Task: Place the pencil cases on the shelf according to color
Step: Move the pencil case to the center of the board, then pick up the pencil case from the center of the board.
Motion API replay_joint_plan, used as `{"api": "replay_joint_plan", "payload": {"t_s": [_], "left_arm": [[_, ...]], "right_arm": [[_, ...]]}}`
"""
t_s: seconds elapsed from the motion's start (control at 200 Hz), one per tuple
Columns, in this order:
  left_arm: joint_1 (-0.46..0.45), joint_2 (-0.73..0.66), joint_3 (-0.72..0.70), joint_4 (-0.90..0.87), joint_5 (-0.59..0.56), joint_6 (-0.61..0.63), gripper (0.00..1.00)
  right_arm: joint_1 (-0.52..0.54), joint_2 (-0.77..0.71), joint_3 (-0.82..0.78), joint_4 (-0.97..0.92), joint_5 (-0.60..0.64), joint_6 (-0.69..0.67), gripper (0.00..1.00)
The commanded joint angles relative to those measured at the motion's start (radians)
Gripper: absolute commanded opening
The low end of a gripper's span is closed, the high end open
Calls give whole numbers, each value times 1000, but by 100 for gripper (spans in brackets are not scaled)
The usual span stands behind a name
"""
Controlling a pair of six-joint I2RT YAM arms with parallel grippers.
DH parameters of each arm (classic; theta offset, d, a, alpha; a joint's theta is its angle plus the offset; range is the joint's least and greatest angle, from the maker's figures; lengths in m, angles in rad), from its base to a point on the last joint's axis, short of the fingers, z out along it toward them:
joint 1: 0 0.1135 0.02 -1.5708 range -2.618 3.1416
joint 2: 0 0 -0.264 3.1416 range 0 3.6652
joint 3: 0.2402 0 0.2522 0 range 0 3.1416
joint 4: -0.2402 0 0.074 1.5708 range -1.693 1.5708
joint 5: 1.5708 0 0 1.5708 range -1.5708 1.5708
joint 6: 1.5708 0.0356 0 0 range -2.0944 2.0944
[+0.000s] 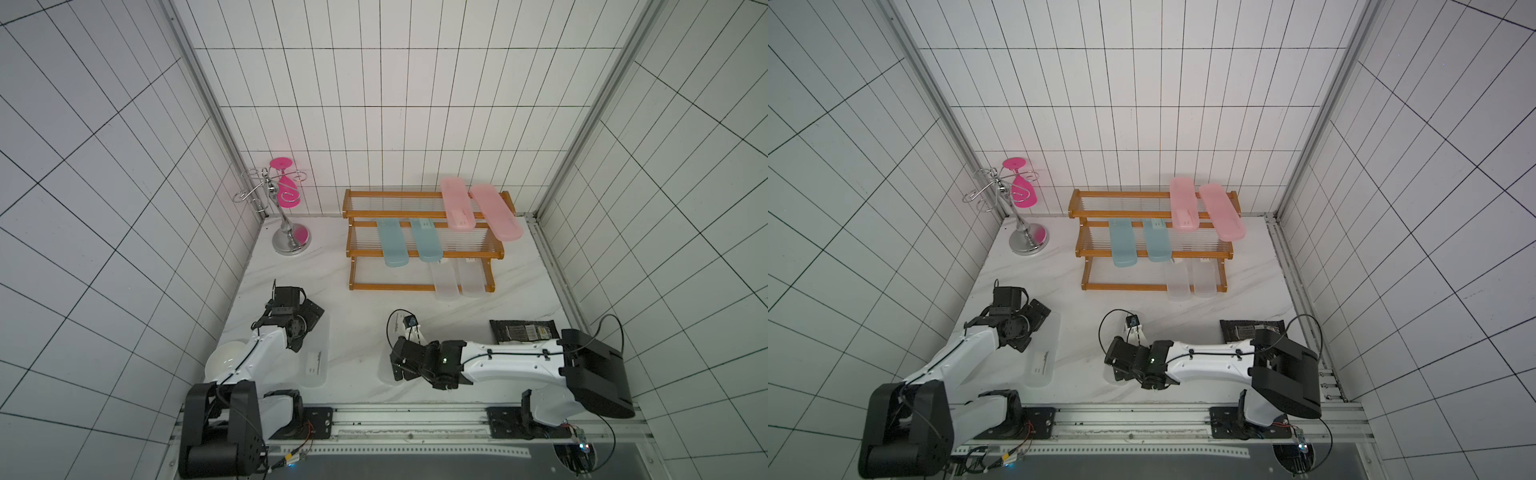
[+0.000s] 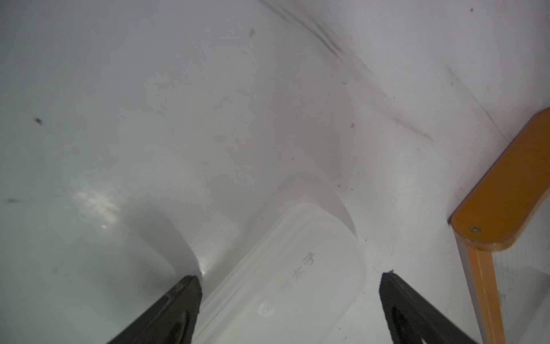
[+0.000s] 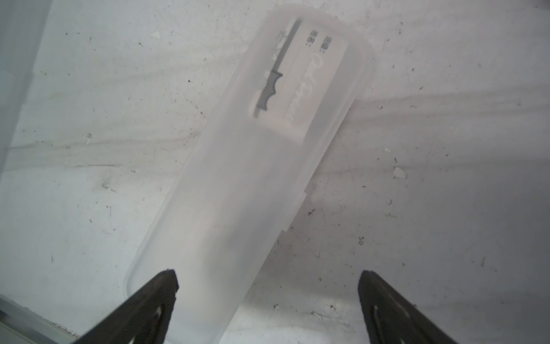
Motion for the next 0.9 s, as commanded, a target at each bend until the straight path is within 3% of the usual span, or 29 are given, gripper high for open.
{"api": "replay_joint_plan", "payload": {"t_s": [0.0,0.15,0.275,0.435,0.685,0.9], "left_arm": [[-58,-78,11,-14,-75,-62,98],[-61,-119,98,-155,-157,44,98],[-112,-131,137,-233,-170,97,98],[-211,-174,137,-288,-216,76,98],[-239,-242,104,-331,-202,65,98],[-295,-285,103,-375,-225,59,98]], "right_arm": [[5,-43,-2,-56,42,24,99],[6,-64,21,-71,51,48,99],[14,20,109,-97,37,53,99],[36,166,231,-110,16,71,99],[40,311,302,-134,-42,120,99],[42,278,230,-234,4,202,99]]}}
